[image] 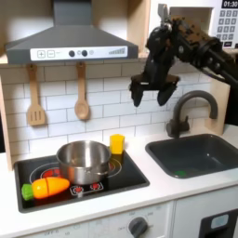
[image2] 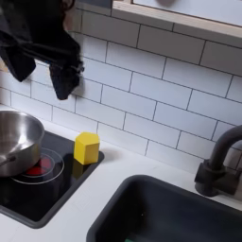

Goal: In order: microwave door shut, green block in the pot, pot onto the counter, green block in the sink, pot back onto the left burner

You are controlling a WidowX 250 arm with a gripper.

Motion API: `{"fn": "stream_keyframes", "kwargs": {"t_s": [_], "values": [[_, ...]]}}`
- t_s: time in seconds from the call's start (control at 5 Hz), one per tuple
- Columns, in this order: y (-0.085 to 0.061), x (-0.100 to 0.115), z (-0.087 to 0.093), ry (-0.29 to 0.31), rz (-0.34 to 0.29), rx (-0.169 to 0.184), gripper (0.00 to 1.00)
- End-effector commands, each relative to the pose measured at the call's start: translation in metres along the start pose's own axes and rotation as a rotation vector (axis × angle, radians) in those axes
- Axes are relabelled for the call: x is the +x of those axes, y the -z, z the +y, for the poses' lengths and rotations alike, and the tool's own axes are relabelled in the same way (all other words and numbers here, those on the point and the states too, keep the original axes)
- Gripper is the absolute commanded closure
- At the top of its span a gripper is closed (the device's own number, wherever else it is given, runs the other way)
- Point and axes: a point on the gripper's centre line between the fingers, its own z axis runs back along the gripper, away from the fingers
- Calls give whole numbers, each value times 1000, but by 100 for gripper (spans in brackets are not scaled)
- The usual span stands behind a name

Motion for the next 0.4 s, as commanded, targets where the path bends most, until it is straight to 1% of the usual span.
{"fn": "stream_keyframes", "kwargs": {"t_s": [0.0,0.2], "values": [[18,-18,18,-42,144,27,0],[21,-20,16,-39,149,20,0]]}}
